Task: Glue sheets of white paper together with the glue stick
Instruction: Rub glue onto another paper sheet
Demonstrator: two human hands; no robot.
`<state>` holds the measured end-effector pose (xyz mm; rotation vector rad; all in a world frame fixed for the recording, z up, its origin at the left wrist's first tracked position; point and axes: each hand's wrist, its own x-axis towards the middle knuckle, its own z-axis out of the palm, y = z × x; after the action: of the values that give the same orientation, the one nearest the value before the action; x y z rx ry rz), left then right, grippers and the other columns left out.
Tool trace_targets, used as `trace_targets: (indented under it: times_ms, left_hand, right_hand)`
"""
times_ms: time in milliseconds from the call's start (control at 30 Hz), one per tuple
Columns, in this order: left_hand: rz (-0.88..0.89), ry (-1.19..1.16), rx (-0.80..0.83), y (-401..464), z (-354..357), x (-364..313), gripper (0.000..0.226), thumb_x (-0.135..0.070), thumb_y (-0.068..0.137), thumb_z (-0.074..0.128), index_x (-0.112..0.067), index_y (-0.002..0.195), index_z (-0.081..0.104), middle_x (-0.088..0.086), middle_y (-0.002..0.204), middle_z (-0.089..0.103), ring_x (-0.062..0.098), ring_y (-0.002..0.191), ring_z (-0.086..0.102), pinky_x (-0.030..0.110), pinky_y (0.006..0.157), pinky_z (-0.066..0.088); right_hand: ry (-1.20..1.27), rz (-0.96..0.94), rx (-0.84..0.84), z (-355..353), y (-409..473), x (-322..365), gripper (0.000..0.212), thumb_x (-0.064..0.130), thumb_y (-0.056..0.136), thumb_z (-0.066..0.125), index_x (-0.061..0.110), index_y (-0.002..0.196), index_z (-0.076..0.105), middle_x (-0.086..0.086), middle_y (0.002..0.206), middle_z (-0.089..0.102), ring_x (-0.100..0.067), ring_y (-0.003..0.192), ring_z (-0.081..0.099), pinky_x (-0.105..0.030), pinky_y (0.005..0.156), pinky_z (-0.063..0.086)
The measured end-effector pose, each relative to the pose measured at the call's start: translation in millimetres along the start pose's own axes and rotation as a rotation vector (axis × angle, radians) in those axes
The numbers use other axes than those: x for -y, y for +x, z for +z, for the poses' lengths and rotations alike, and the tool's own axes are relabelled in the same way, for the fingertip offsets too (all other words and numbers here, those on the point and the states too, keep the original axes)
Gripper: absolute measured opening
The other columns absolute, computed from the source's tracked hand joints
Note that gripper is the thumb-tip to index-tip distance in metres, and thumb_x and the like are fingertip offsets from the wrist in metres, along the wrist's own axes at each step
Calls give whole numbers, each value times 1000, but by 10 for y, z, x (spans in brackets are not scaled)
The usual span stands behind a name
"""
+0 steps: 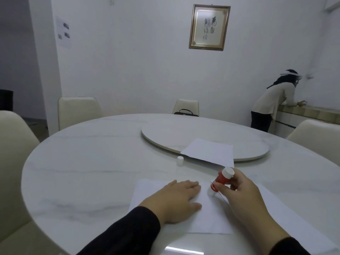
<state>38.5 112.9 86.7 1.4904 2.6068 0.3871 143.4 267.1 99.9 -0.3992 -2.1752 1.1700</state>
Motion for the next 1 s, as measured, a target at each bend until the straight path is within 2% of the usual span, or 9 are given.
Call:
trace_targets:
  times_ms: [100, 200, 300, 433, 633, 800, 867, 933, 1000]
  left_hand:
    - [-12, -2, 4, -9, 10, -11, 60, -48, 95, 30, -32, 150, 9, -17, 158, 0, 4, 143, 0, 18, 103, -10]
    - [-22, 22, 23, -13, 18, -7, 62, -49, 95, 28, -32, 150, 5, -16, 158, -2, 4, 143, -2, 17, 103, -10]
    - [-13, 58, 49, 5, 8, 6, 63, -49, 95, 26, -29, 151, 4, -14, 159, -2, 2, 144, -4, 21, 110, -8]
    - [-17, 79, 81, 33, -4, 5, 63, -48, 96, 26, -28, 151, 2, -14, 159, -4, 1, 144, -5, 23, 112, -7]
    - [-21, 75, 88, 34, -6, 9, 62, -48, 96, 25, -29, 150, 2, -16, 158, -4, 0, 143, -5, 23, 113, -6]
    - [-23, 51, 73, 20, 4, -2, 64, -51, 95, 26, -29, 150, 3, -16, 158, -4, -1, 143, -5, 23, 114, -5]
    - [-24, 34, 55, -2, 0, -14, 68, -57, 93, 28, -30, 150, 5, -16, 158, -2, 0, 143, -4, 24, 115, -5]
    - [-31, -1, 47, -27, -26, -12, 70, -60, 91, 34, -33, 150, 8, -19, 158, -1, -1, 142, -4, 19, 109, -7]
    - [-30, -58, 73, -48, -76, -9, 69, -58, 90, 40, -37, 149, 10, -24, 156, -2, -9, 134, -8, 15, 101, -8]
  right_hand:
    - [-8, -31, -36, 16, 7, 32, 19, 16, 79, 72, 31, 79, 61, 11, 80, 68, -6, 67, 52, -24, 61, 37]
    - [-64, -42, 36, 44, -4, 46, 22, 15, 80, 70, 33, 77, 58, 14, 81, 68, 4, 68, 54, -22, 65, 39]
    - [-190, -58, 80, 34, 7, 79, 21, 16, 83, 66, 34, 81, 55, 12, 89, 67, -8, 89, 58, -30, 80, 45]
    - [-223, -39, 148, -46, -39, 143, 19, 17, 83, 64, 33, 83, 53, 12, 93, 65, -13, 94, 58, -32, 85, 45]
    - [-247, -17, 234, -231, -302, 176, 18, 22, 84, 66, 35, 89, 55, 19, 96, 62, 0, 94, 54, -23, 82, 39]
    - [-176, 6, 290, -382, -450, 155, 16, 22, 83, 69, 33, 86, 57, 19, 79, 62, 6, 78, 55, -11, 66, 37]
    - [64, 50, 283, -423, -476, 150, 15, 10, 80, 70, 23, 84, 64, 11, 71, 64, -1, 65, 55, -11, 62, 40]
    - [546, 137, 204, -478, -472, 145, 16, 0, 66, 71, 14, 75, 69, -2, 68, 65, -13, 62, 57, -19, 61, 49]
    - [917, 179, 117, -563, -422, 141, 17, 0, 58, 66, 14, 66, 71, -8, 65, 65, -16, 56, 62, -21, 55, 54]
